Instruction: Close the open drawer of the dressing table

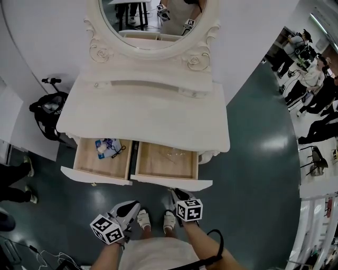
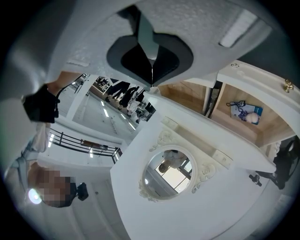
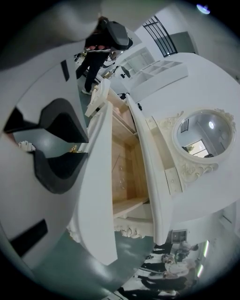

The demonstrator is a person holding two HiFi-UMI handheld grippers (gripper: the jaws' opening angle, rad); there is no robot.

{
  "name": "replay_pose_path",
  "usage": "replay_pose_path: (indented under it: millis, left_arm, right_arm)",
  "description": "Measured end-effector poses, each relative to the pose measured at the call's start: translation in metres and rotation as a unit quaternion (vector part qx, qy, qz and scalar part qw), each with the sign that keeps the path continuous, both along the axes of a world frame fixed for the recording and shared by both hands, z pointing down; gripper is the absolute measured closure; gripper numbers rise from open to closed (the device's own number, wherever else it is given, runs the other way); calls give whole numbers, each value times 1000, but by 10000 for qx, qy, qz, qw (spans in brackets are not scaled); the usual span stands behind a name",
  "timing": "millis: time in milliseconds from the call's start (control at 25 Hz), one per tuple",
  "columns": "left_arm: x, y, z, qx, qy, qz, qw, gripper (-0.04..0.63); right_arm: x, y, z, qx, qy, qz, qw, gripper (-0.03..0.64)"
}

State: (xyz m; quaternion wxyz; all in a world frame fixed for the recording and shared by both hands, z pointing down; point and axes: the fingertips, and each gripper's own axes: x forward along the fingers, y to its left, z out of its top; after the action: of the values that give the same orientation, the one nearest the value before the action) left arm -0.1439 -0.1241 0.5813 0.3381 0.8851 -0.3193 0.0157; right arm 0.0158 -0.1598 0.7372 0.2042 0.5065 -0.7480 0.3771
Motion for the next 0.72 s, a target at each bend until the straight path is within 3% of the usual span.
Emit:
replay_pose_path:
  millis: [480,720]
  left_arm:
    - [-3,-12,1,-31,0,-43,10000,586]
    - [-4,-20,4,-66,-21,-22,10000,586]
  right_arm:
    - [4,-34,1,66,-30,215,9997,543]
    - [0,-38,16,-155,-26,364,9992,522]
